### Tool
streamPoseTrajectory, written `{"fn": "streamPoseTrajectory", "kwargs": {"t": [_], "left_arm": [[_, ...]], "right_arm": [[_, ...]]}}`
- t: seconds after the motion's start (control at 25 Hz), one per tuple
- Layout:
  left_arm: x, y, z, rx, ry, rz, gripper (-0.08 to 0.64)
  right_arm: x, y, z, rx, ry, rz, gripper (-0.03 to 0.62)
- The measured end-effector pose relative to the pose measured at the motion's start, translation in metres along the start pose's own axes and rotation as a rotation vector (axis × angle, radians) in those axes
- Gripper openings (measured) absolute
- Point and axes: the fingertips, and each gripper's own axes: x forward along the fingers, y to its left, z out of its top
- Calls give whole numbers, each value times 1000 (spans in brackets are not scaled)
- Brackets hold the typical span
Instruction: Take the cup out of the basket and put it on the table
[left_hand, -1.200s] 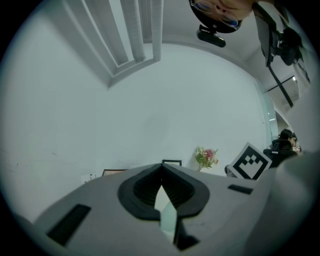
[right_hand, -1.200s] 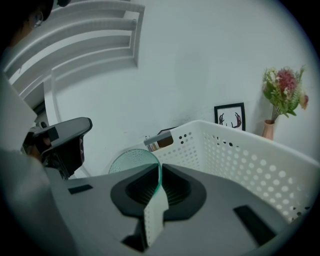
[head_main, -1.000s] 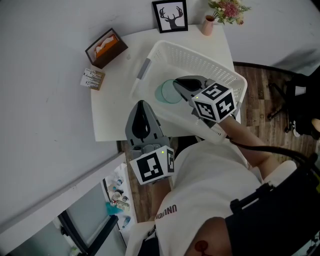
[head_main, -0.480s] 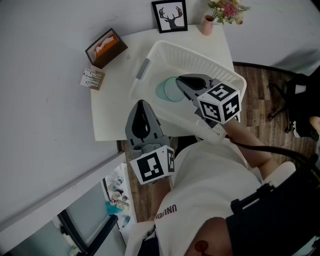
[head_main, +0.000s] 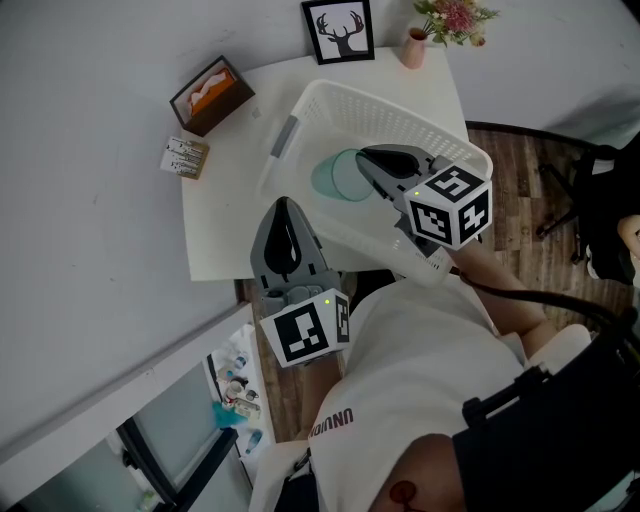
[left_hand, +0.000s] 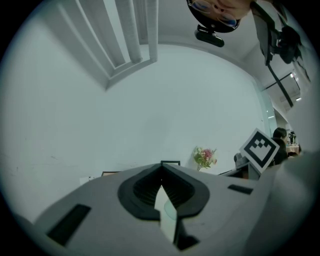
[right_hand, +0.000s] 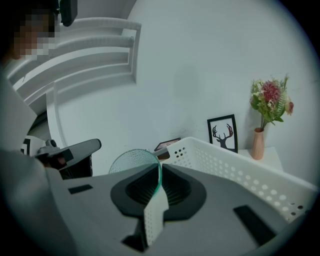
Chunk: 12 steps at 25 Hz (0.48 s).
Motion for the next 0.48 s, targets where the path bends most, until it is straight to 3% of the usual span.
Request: {"fn": "streamPoseTrajectory", "kwargs": {"t": [0.48], "left_arm": [[1,-7,-1,7,-3,-17,12]], "right_arm": [[-14,-1,14,17,-64,2,37]]}}
